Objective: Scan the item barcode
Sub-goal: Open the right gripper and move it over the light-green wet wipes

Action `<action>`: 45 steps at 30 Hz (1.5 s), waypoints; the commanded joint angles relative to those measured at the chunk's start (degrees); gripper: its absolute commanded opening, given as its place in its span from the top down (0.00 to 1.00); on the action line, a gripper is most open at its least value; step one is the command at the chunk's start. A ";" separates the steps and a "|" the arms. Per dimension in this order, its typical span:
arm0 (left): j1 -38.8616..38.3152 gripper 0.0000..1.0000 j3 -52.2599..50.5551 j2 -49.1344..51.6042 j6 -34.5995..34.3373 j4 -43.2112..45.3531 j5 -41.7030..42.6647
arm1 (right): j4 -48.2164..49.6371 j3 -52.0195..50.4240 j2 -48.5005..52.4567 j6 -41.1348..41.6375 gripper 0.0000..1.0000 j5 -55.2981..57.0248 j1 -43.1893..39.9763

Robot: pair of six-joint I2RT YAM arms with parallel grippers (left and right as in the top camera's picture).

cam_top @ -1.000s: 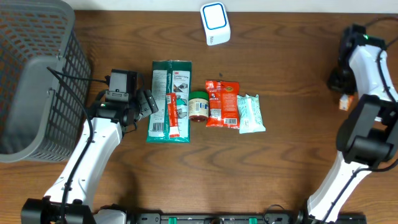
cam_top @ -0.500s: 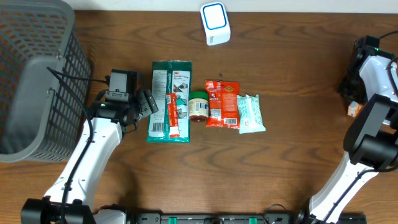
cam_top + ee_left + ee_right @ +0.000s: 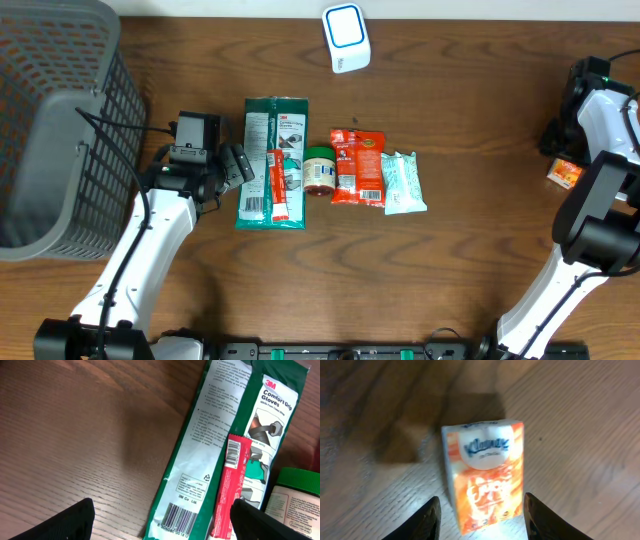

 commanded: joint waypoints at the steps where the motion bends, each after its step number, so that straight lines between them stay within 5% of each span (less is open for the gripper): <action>1: 0.20 0.13 0.96 -0.31 0.57 -0.15 -1.14 | -0.11 0.26 -1.62 -1.33 0.51 -6.78 -0.13; 15: 0.20 0.13 0.96 -0.31 0.57 -0.13 -1.14 | -4.72 0.50 -16.46 -5.86 0.47 -32.13 0.28; 21: 0.20 0.13 0.96 -0.31 0.57 -0.15 -1.14 | -11.21 0.50 -19.06 -14.14 0.46 -45.24 3.02; 29: 0.20 0.13 0.96 -0.31 0.57 -0.15 -1.14 | -16.15 -1.81 -18.93 -18.86 0.42 -46.18 9.81; 45: 0.20 0.13 0.96 -0.31 0.57 -0.15 -1.14 | 9.05 -25.42 -18.93 -19.76 0.48 -44.92 21.14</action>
